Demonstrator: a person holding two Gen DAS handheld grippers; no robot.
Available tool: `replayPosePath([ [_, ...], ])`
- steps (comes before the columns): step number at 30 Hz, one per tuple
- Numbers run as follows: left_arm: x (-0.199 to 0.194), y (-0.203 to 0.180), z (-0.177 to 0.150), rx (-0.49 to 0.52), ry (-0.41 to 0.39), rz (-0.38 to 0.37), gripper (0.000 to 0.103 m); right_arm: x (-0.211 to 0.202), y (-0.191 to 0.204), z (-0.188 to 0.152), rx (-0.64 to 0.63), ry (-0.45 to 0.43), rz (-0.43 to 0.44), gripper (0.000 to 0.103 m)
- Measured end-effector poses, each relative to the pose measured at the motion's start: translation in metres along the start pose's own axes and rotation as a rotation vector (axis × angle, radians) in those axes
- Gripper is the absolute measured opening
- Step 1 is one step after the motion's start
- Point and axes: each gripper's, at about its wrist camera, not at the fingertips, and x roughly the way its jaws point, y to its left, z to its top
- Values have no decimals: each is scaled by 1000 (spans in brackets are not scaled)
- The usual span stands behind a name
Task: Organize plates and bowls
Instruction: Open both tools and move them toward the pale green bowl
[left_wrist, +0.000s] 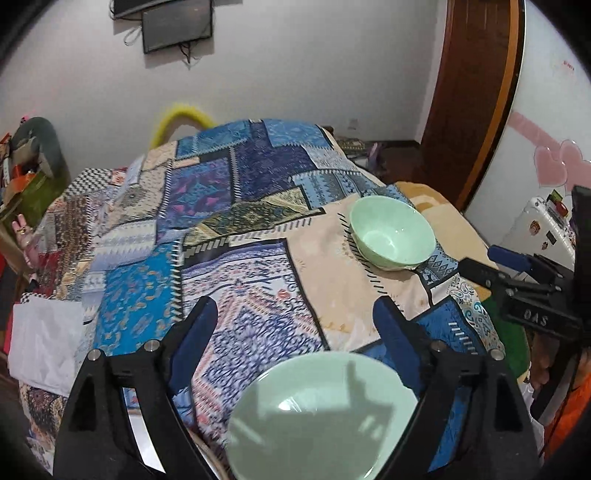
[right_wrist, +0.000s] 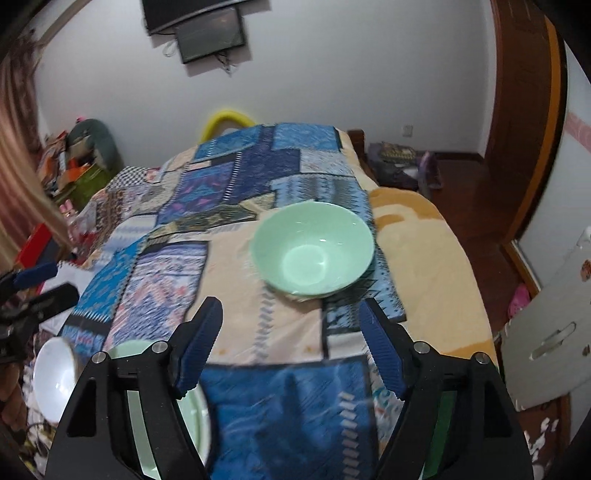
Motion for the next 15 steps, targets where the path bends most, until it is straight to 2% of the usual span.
replayPosePath([
  [6,48,-6,15,-18,70,-13,87,42,-32,15,74,52,-25,72],
  [10,74,-8,23,-14,86,0,87,69,-48,18,123,93,-13,52],
  [11,82,-9,26,-17,93,-5,87,75,-52,19,135,106,-5,50],
  [14,100,-8,33,-24,105,-16,87,91,-59,20,162,134,-5,37],
  [15,105,-8,35,-27,109,-18,87,97,-61,20,170,144,4,36],
])
